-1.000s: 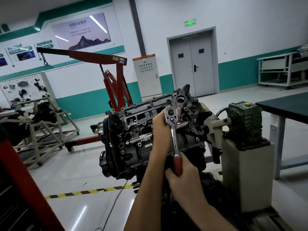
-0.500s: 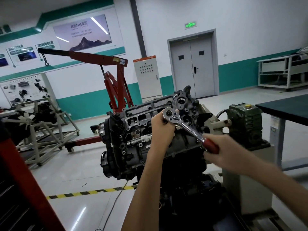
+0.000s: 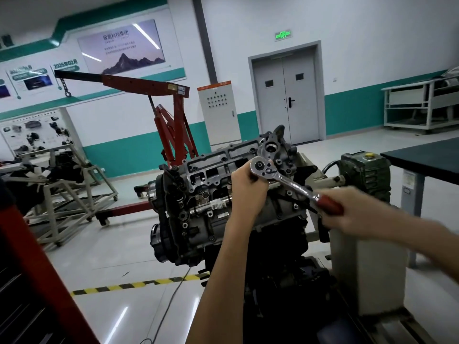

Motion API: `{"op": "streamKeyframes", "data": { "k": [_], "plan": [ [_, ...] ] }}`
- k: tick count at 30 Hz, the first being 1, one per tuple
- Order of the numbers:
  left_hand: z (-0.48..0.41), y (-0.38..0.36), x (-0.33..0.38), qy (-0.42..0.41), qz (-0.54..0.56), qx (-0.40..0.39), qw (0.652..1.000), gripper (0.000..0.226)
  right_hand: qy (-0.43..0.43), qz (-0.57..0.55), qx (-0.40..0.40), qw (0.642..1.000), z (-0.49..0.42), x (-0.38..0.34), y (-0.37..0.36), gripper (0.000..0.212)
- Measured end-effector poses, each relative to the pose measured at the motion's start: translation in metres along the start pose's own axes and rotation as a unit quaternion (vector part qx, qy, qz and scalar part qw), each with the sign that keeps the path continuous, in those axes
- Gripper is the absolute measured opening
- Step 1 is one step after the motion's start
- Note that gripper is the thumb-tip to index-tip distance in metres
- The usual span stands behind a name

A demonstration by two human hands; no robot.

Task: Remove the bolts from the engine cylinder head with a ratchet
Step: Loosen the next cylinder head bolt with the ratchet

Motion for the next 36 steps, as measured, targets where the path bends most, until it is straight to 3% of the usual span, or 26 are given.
{"op": "streamKeyframes", "data": {
  "k": [2, 4, 6, 9, 13, 15, 19, 21, 23, 27, 30, 33, 36],
  "plan": [
    [0.001, -0.002, -0.003, -0.001, 0.007, 0.012, 1.0, 0.039, 0.025, 0.052, 0.015, 0.998, -0.011, 0.003, 0.02, 0.031],
    [0.001, -0.001, -0.005, -0.005, 0.012, 0.023, 1.0, 0.036, 0.008, 0.03, 0.029, 0.999, -0.01, 0.005, 0.011, 0.029],
    [0.002, -0.001, -0.005, -0.012, 0.013, 0.029, 0.999, 0.047, -0.021, -0.066, 0.066, 0.995, 0.005, 0.002, -0.023, 0.026],
    [0.003, -0.004, -0.004, -0.012, 0.019, 0.037, 0.999, 0.047, -0.063, -0.223, 0.182, 0.956, 0.022, -0.022, -0.078, 0.02],
    [0.003, -0.004, -0.003, -0.028, 0.006, 0.037, 0.999, 0.047, -0.081, -0.354, 0.208, 0.908, 0.009, -0.052, -0.119, 0.02],
    [0.001, -0.002, -0.004, -0.013, 0.019, 0.024, 0.999, 0.045, -0.071, -0.32, 0.168, 0.93, 0.01, -0.046, -0.106, 0.022],
    [-0.005, -0.001, -0.004, 0.015, 0.011, -0.025, 1.0, 0.049, -0.013, -0.099, 0.05, 0.994, 0.01, -0.006, -0.034, 0.026],
    [-0.007, -0.005, -0.002, 0.014, -0.014, -0.052, 0.998, 0.035, 0.008, 0.01, 0.021, 1.0, 0.0, 0.008, 0.003, 0.024],
    [-0.006, -0.007, -0.001, 0.019, -0.009, -0.038, 0.999, 0.018, 0.017, 0.049, 0.033, 0.998, -0.008, 0.012, 0.018, 0.017],
    [0.002, -0.001, -0.007, 0.006, 0.021, 0.018, 1.0, 0.041, -0.029, -0.095, 0.106, 0.989, 0.012, -0.004, -0.037, 0.022],
    [0.003, -0.002, -0.003, -0.005, 0.016, 0.029, 0.999, 0.048, -0.06, -0.267, 0.171, 0.947, 0.02, -0.033, -0.089, 0.024],
    [0.004, 0.0, -0.002, 0.002, 0.032, 0.031, 0.999, 0.05, -0.072, -0.356, 0.137, 0.921, 0.008, -0.052, -0.112, 0.026],
    [0.002, 0.004, -0.002, 0.01, 0.024, 0.009, 1.0, 0.049, -0.105, -0.38, 0.023, 0.919, 0.006, -0.04, -0.095, 0.029]
  ]
}}
Point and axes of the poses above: each hand's wrist, its own z-axis away from the middle knuckle, its own y-axis out of the back of the hand, x = y × z, the point moved 6 cm from there along -z, towards the middle knuckle, and after that the axes turned 1 degree about x, right-handed, at the moved point
